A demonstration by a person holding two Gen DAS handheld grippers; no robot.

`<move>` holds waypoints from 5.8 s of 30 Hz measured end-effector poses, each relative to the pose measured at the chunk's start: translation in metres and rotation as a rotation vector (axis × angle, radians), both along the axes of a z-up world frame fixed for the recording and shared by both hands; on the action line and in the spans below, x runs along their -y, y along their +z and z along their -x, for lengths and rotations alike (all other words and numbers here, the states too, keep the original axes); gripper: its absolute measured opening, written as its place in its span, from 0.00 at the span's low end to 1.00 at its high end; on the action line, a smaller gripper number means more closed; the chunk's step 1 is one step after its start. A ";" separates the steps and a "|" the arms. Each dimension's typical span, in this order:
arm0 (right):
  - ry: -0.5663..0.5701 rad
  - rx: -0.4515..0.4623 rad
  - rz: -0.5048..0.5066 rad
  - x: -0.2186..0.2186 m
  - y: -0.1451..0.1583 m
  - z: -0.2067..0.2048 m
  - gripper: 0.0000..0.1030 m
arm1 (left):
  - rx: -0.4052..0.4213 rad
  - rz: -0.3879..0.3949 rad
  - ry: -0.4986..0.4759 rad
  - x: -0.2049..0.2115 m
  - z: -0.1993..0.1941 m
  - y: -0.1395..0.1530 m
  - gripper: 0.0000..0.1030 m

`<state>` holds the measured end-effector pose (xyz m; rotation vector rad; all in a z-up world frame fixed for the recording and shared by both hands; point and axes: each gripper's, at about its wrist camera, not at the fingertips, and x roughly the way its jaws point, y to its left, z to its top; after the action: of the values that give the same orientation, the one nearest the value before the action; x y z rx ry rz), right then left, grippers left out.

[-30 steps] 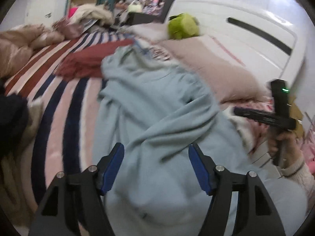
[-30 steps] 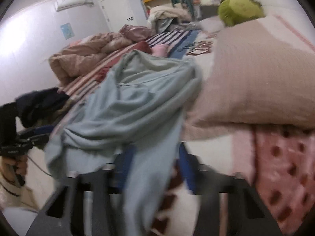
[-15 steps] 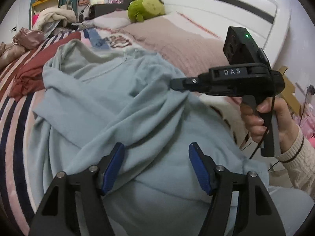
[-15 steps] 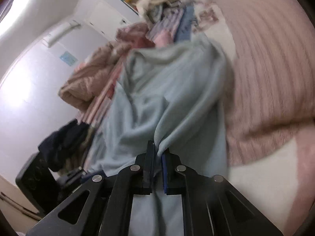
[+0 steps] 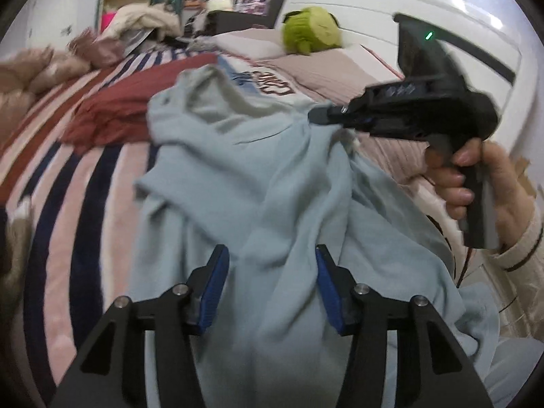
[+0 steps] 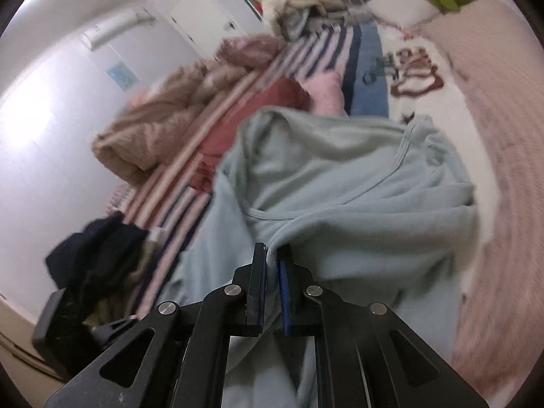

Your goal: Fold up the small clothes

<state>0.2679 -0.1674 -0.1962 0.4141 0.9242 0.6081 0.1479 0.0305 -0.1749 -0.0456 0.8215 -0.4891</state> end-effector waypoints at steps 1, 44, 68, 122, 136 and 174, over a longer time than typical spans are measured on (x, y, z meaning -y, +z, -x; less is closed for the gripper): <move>0.000 -0.015 0.029 -0.005 -0.005 -0.006 0.19 | -0.011 0.019 0.000 -0.006 0.000 -0.003 0.46; -0.080 0.192 0.582 0.052 0.014 0.111 0.05 | -0.024 0.038 0.012 -0.016 0.034 -0.009 0.41; -0.020 0.086 0.532 0.051 -0.036 0.158 0.60 | 0.076 0.057 0.039 -0.046 0.059 0.003 0.08; 0.041 0.115 0.338 0.054 -0.016 0.043 0.67 | -0.004 -0.004 -0.020 0.012 -0.103 0.034 0.36; 0.213 0.088 0.274 -0.002 -0.022 0.115 0.67 | -0.083 -0.013 -0.008 -0.056 0.020 0.001 0.41; -0.245 0.199 0.445 0.032 -0.021 0.064 0.01 | -0.035 0.090 -0.042 -0.052 0.013 -0.003 0.49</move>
<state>0.2035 -0.1993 -0.2176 0.0623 0.7756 0.2033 0.1346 0.0822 -0.1781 -0.1206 0.8356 -0.5659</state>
